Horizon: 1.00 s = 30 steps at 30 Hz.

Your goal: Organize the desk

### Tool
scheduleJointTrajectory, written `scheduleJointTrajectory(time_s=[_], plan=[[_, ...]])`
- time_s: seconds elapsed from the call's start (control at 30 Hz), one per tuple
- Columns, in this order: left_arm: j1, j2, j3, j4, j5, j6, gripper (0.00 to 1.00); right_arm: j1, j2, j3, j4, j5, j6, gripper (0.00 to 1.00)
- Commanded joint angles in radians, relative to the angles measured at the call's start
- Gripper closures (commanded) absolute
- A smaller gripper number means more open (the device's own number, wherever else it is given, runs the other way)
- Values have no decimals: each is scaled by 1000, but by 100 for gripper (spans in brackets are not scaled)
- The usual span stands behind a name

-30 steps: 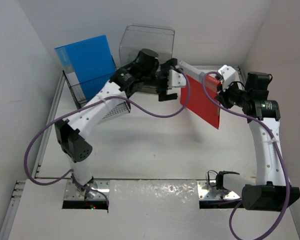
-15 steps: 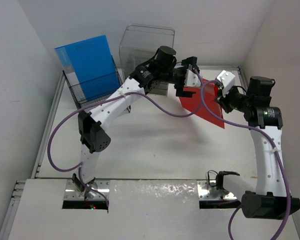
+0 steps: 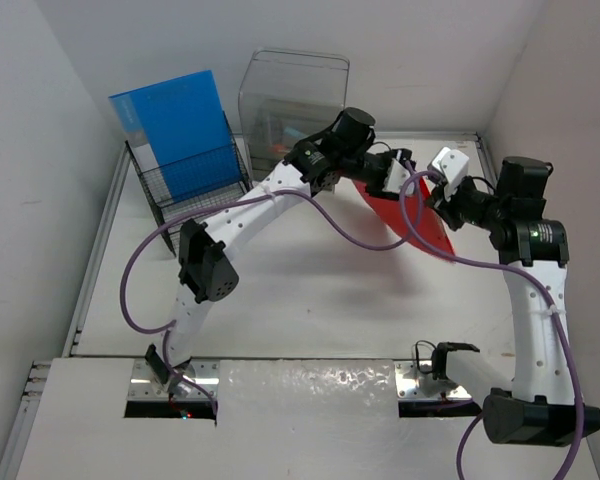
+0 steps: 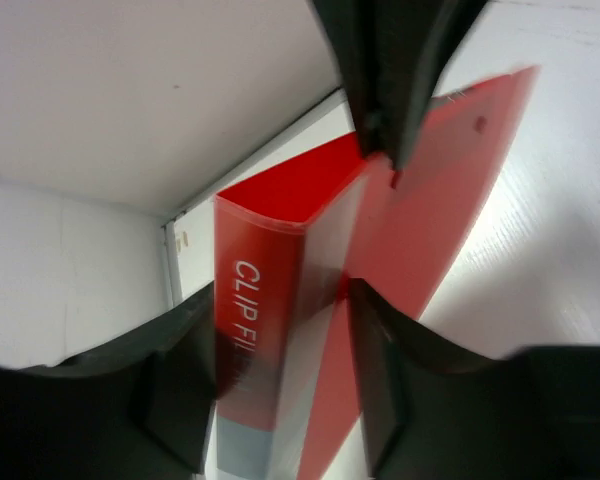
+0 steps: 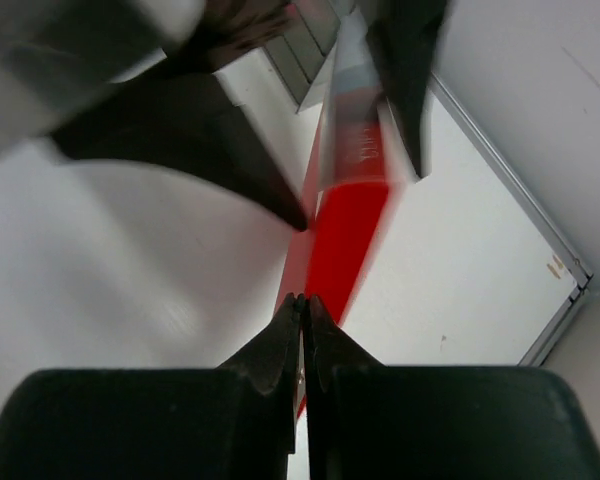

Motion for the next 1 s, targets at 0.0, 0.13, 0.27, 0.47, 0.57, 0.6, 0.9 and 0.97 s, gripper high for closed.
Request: scheduleJointTrajectory(time_s=[0.0, 0.13, 0.27, 0.47, 0.57, 0.6, 0.9, 0.97], plan=[[-13, 16, 55, 11, 53, 4, 58, 9, -12, 13, 15, -59, -40, 100], [-11, 14, 60, 21, 35, -38, 100, 10, -24, -7, 30, -40, -31, 100], [-11, -30, 39, 13, 3, -88, 100, 10, -34, -17, 111, 58, 55, 100], [-10, -108, -1, 109, -135, -332, 100, 10, -119, -7, 352, 494, 357, 40], [-2, -153, 35, 123, -155, -412, 100, 9, -132, 96, 310, 752, 452, 26], [0, -163, 51, 119, -160, -433, 100, 10, -129, 116, 297, 817, 486, 24], [108, -375, 196, 22, -189, -536, 100, 9, -175, -17, 406, 1043, 506, 19], [151, -446, 216, -16, -215, -548, 100, 9, -181, -60, 449, 1017, 512, 19]])
